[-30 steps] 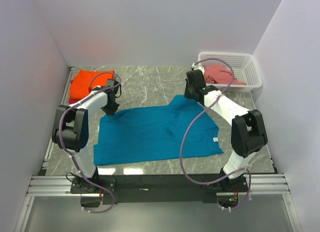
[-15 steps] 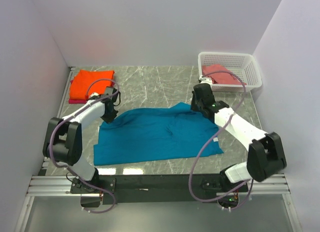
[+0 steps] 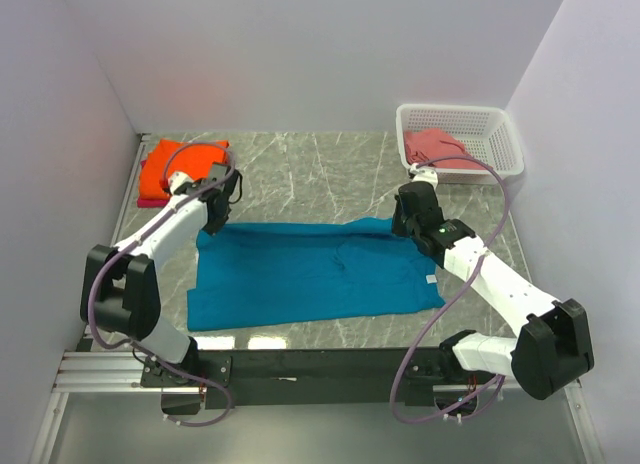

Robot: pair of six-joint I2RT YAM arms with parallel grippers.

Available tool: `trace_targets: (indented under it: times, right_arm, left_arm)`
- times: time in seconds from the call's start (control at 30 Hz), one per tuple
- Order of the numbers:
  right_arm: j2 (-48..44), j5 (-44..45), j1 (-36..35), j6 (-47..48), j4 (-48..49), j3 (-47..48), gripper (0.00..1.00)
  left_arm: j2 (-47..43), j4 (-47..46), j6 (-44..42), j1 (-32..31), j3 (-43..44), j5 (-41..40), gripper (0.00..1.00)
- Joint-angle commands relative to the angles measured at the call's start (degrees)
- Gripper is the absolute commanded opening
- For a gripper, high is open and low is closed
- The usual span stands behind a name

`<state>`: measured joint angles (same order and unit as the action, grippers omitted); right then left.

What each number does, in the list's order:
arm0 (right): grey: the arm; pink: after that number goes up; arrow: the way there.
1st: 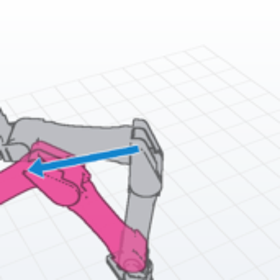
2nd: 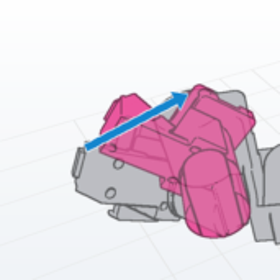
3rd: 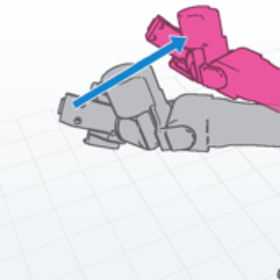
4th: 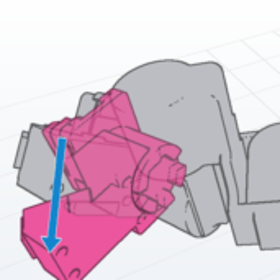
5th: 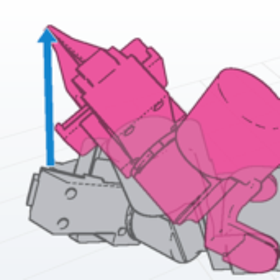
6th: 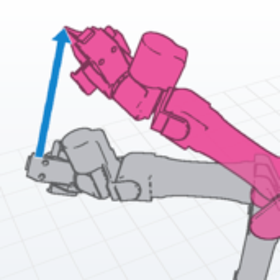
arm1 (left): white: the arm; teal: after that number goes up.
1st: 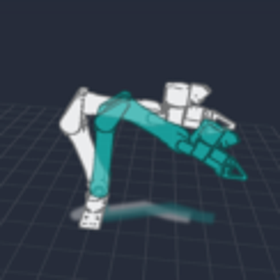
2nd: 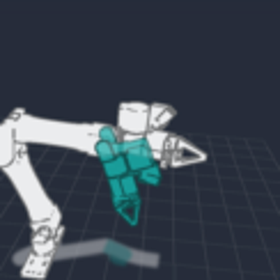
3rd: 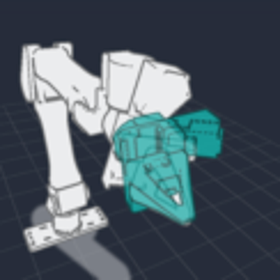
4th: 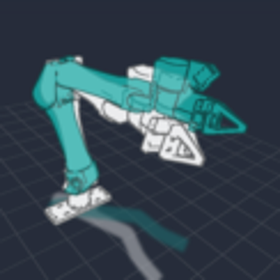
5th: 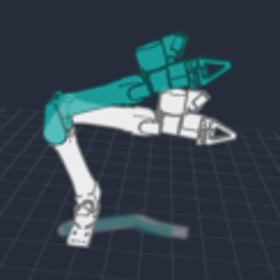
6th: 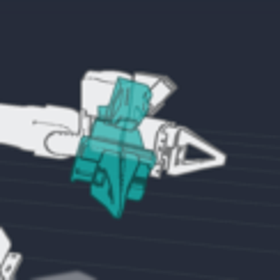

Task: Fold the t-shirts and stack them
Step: Fold the tshirt

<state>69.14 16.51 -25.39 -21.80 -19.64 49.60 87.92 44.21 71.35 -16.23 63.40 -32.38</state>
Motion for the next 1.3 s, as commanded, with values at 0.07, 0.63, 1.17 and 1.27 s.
trace_targets:
  times: [0.07, 0.63, 1.17, 1.27]
  right_arm:
    - [-0.59, 1.42, -0.45, 0.27, 0.39, 1.99, 0.00]
    - [-5.42, -1.39, -1.07, -0.43, -4.62, -1.78, 0.00]
    - [-10.95, -2.98, -7.65, -9.30, -13.05, -11.36, 0.00]
    - [-13.59, -4.29, -8.10, -11.68, -14.19, -14.62, 0.00]
  left_arm:
    - [2.87, 3.87, 1.86, -0.12, 5.42, -6.82, 0.01]
    - [-2.31, -1.31, 3.61, -0.29, -6.70, -1.55, 0.01]
    - [-13.99, -1.40, 12.92, -5.74, -22.08, 2.67, 0.06]
    - [-18.21, 0.00, 16.09, -7.76, -27.95, 5.30, 0.18]
